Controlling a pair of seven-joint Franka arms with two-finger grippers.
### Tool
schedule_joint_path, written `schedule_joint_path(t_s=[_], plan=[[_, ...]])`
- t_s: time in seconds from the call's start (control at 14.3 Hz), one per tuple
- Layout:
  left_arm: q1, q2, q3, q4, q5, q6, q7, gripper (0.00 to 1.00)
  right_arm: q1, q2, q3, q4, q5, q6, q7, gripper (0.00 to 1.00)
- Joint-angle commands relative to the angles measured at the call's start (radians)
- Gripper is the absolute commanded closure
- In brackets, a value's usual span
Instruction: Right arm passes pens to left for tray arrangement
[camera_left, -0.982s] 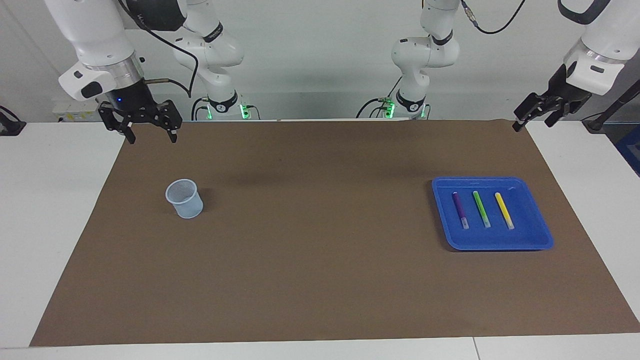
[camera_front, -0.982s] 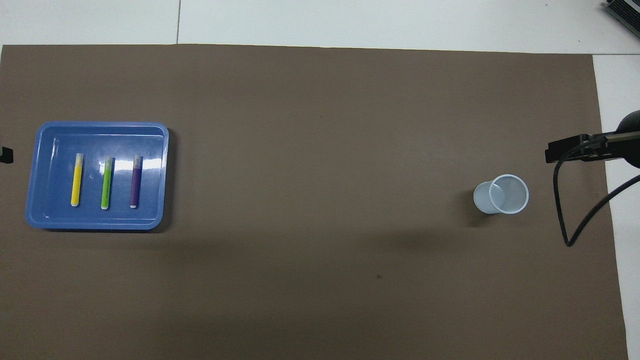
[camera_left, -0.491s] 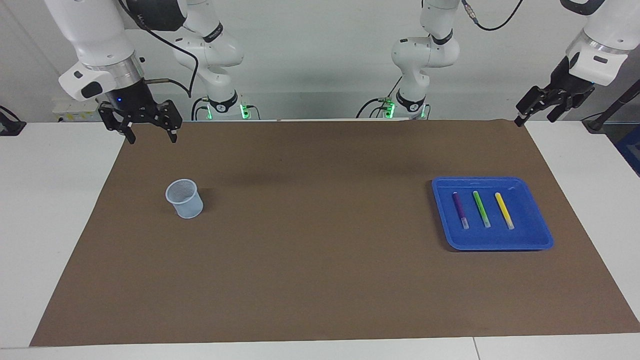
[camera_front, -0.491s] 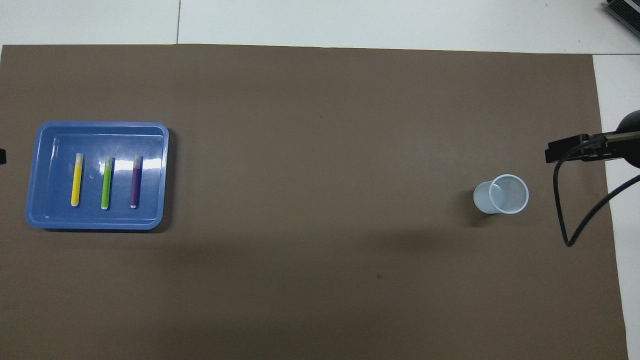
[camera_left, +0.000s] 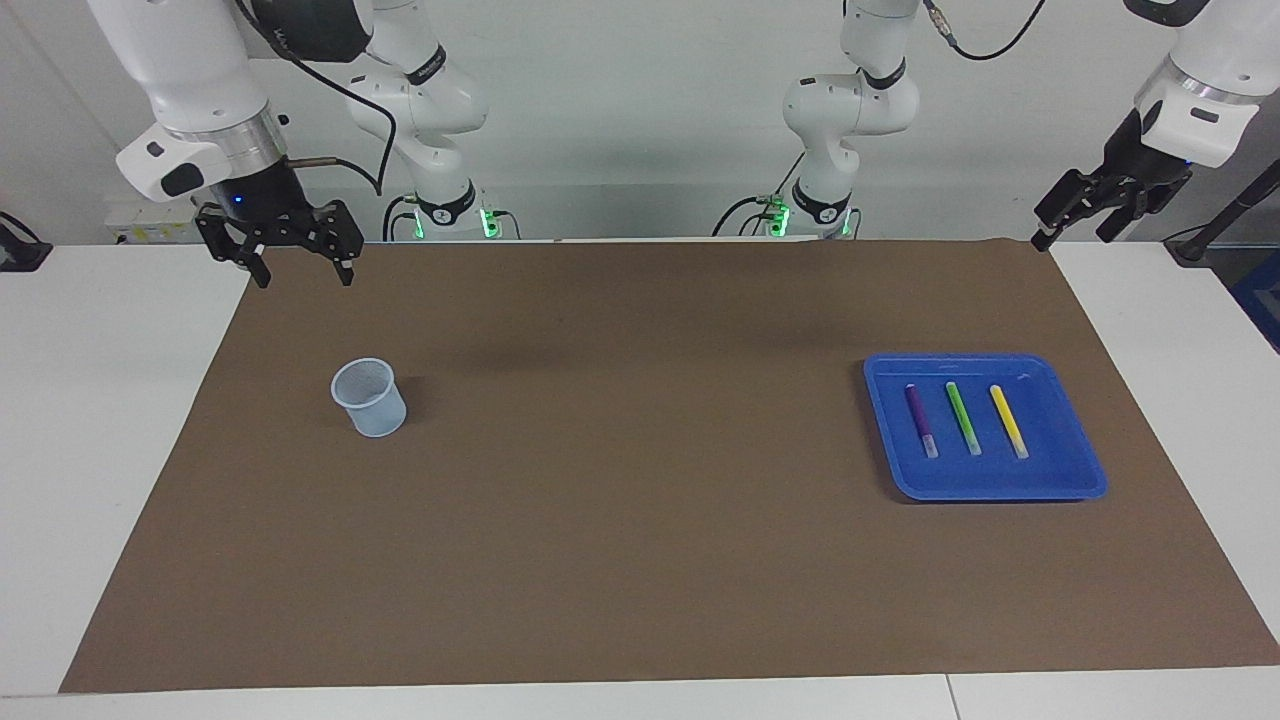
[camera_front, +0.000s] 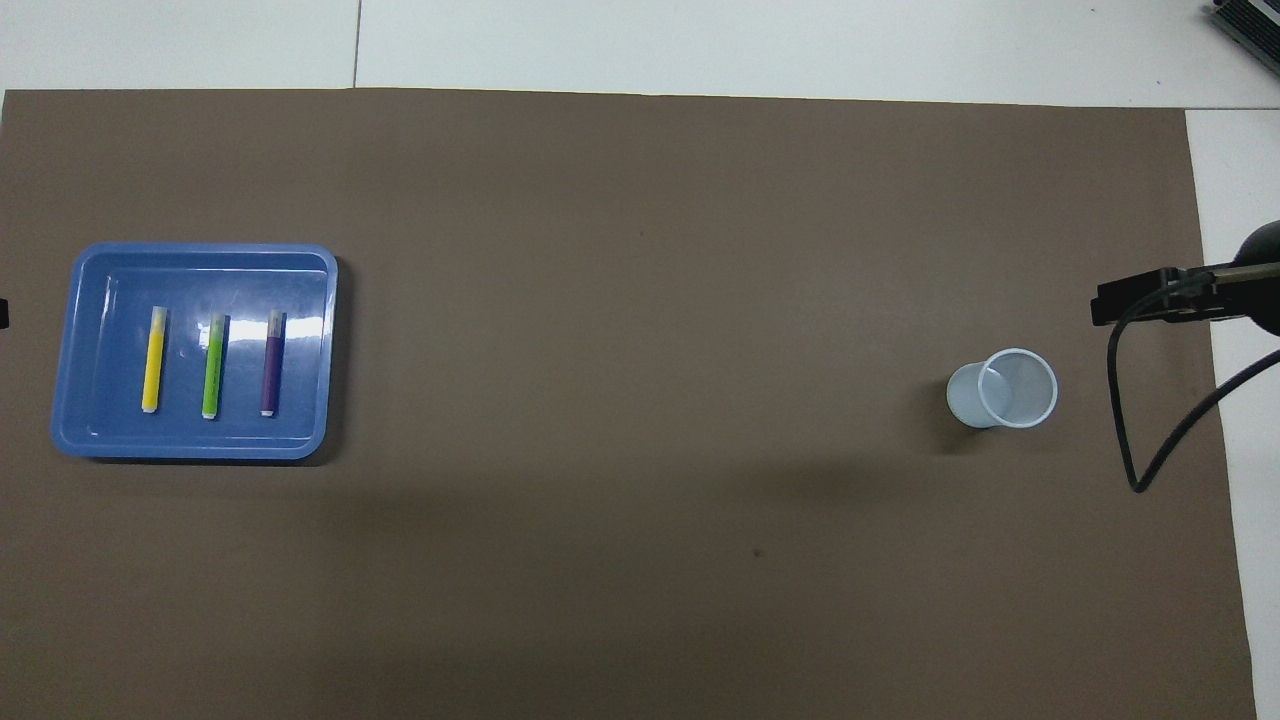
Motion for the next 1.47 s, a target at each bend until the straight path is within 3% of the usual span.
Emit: schedule_joint_path(t_s=[0.0,1.4], plan=[[0.005,-0.01,0.001,0.001,0.001,-0.012,0.019,0.0,-0.006,0.008,0.001,0.016,0.016,-0.015,0.014,0.0],[-0.004,-0.016,-0.002,-0.012,0.038,0.006,0.024,0.0,-0.004,0.008,0.001,0.016,0.017,-0.013,0.015,0.0]])
